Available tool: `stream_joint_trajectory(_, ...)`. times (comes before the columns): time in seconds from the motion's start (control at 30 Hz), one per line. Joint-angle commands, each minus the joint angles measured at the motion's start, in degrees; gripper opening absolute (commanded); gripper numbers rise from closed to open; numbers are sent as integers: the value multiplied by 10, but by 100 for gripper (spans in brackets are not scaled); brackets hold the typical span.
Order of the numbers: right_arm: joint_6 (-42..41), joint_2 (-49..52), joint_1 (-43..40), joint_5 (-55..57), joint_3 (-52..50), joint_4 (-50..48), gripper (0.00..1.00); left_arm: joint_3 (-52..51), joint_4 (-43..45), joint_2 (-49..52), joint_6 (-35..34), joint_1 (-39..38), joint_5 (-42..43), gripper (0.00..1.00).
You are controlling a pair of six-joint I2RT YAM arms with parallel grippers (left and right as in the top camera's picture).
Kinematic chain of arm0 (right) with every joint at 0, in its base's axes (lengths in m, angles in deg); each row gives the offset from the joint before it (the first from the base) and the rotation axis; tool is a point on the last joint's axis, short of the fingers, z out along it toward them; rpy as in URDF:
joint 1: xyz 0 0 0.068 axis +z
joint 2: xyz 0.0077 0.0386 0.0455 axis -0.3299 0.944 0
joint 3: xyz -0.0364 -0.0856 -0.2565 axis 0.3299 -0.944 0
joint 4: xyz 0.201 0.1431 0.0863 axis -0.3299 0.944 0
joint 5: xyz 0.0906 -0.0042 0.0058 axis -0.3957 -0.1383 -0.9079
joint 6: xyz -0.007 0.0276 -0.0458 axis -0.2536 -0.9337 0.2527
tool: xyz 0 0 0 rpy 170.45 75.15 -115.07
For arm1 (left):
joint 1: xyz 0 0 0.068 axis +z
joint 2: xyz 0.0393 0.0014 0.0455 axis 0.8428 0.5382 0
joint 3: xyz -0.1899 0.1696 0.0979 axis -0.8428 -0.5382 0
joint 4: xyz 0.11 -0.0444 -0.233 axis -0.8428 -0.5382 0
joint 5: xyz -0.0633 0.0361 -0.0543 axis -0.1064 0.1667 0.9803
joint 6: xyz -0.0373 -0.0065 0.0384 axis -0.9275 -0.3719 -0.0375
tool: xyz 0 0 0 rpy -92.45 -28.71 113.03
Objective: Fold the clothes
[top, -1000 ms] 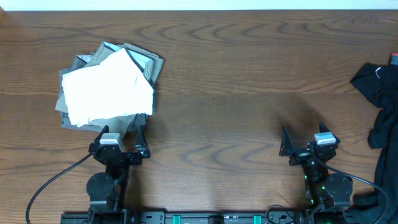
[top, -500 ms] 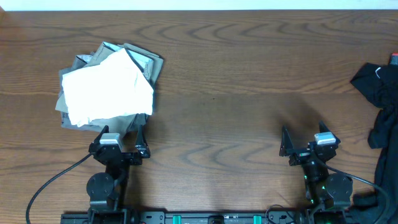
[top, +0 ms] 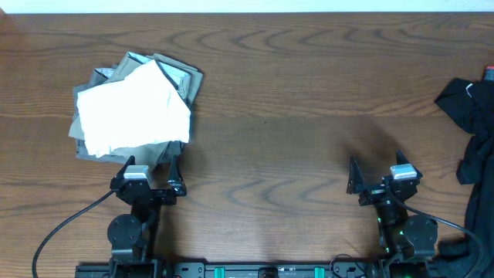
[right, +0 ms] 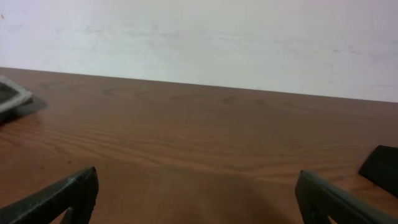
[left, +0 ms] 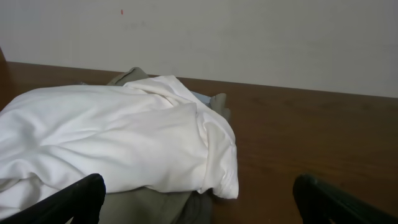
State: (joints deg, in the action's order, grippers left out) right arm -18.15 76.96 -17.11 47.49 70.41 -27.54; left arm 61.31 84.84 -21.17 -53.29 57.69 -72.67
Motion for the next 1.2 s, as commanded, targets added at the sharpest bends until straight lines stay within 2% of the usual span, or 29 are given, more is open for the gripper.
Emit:
stream_joint_trajectory(0.0, -8, -3, -5, 1, -1, 2, 99, -16, -8, -3, -5, -2, -3, 98)
stream_joint_trajectory(0.43, -8, -3, -5, 1, -1, 0, 99, -16, -8, -3, -5, -2, -3, 98)
stream_joint_trajectory(0.6, -26, -3, -5, -45, -1, -30, 99, -16, 3, -3, -6, -2, 6, 98)
stream_joint_trajectory(0.77, -69, -3, -5, -114, -1, -73, 99, -13, 9, -3, -18, -2, 85, 98)
stream_joint_trajectory(0.93, -151, 2, -5, -116, 14, -87, 99, 46, 6, 8, -54, -2, 113, 98)
stream_joint_trajectory(1.07, -150, 58, -5, -117, 85, -28, 99, 130, -11, 75, -42, -2, 109, 98)
stream_joint_trajectory(1.17, -117, 158, -5, -111, 178, 40, 99, 222, -63, 179, -41, -2, 110, 98)
